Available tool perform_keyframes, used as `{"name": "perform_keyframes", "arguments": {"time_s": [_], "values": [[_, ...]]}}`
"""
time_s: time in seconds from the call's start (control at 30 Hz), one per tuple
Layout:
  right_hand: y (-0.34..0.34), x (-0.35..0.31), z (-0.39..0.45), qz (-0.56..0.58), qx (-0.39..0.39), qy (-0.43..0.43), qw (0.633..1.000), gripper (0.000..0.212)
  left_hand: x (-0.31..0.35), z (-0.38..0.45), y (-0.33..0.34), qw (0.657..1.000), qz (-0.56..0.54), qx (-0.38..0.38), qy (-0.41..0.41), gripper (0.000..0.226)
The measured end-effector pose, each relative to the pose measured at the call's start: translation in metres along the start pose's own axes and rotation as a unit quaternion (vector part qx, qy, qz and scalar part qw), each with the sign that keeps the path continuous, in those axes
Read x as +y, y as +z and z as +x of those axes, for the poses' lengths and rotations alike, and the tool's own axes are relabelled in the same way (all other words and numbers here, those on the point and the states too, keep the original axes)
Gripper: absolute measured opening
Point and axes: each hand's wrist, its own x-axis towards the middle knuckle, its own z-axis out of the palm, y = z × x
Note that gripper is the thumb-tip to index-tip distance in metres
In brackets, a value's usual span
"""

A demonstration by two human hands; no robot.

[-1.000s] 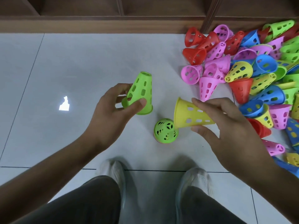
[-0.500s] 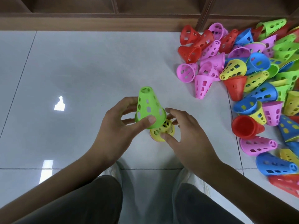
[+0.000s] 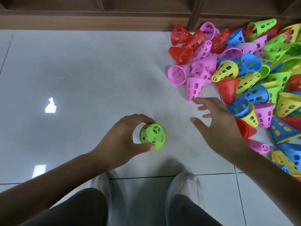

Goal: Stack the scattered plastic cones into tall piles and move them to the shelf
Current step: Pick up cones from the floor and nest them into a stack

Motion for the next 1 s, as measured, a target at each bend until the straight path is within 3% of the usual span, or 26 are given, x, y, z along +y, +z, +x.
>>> {"name": "perform_keyframes", "arguments": {"time_s": [0.13,0.43,0.57,0.7,0.83,1.0], "values": [[-0.001,0.020,0.031,-0.029,0.019,0.007,0.999,0.052,-0.007,0.010,-0.001,0.999,0.011,-0.033,0.010,0.058],[0.002,0.040,0.073,-0.084,-0.017,0.005,0.996,0.061,-0.006,0.055,-0.027,0.985,-0.070,-0.128,0.094,0.058],[0.003,0.046,0.072,-0.087,-0.021,0.021,0.996,0.058,0.004,0.095,-0.027,0.988,-0.096,-0.086,0.090,0.038],[0.002,0.048,0.067,-0.091,-0.022,0.033,0.995,0.063,0.003,0.142,-0.016,0.993,-0.043,-0.001,0.107,0.023],[-0.001,0.052,0.071,-0.085,-0.041,0.055,0.994,0.068,0.002,0.184,-0.007,0.985,0.054,0.060,0.153,0.043],[-0.002,0.059,0.075,-0.079,-0.044,0.061,0.994,0.052,-0.007,0.208,0.004,0.986,0.106,0.010,0.130,0.060]]}}
